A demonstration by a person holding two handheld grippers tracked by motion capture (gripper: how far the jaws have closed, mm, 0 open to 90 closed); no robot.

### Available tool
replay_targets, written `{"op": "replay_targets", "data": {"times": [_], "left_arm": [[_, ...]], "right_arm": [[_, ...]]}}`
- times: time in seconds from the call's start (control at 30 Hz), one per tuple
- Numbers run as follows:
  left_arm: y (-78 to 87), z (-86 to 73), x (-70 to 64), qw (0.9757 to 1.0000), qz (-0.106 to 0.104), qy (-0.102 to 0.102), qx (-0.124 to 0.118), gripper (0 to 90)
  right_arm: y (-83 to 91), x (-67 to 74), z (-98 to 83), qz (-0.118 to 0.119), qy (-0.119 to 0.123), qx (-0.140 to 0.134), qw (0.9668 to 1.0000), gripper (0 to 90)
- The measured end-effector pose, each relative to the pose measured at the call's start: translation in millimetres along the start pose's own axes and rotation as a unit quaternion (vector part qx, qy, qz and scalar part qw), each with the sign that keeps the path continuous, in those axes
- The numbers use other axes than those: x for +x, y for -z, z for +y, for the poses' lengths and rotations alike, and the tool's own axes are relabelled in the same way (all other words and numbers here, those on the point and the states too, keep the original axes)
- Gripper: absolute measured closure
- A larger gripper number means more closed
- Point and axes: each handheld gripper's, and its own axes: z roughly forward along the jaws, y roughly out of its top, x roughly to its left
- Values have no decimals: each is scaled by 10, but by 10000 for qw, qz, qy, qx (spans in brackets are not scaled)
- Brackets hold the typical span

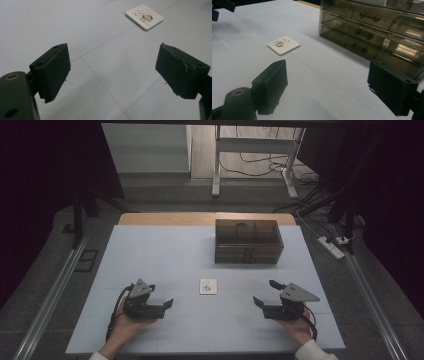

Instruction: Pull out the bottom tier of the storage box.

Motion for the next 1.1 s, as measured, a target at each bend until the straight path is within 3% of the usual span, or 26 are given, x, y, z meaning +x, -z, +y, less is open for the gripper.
{"op": "replay_targets", "data": {"times": [0.5, 0.63, 0.67, 0.8, 1.1], "left_arm": [[-13, -4, 34, 10000, -1, 54, 17, 129], [-21, -4, 39, 10000, -7, 48, 36, 129], [-22, -4, 38, 10000, -7, 47, 37, 129], [-10, -8, 33, 10000, 18, 25, 26, 129], [-9, -13, 39, 10000, 9, 36, 28, 129]], "right_arm": [[-332, 161, 98, 144, 129, -4, 9998, 172], [-360, 207, 107, 96, 347, -19, 9994, 180], [-355, 225, 109, 17, 510, 12, 9987, 180], [-314, 232, 112, -141, 799, 4, 9967, 180], [-283, 235, 99, -281, 1021, 32, 9944, 181]]}}
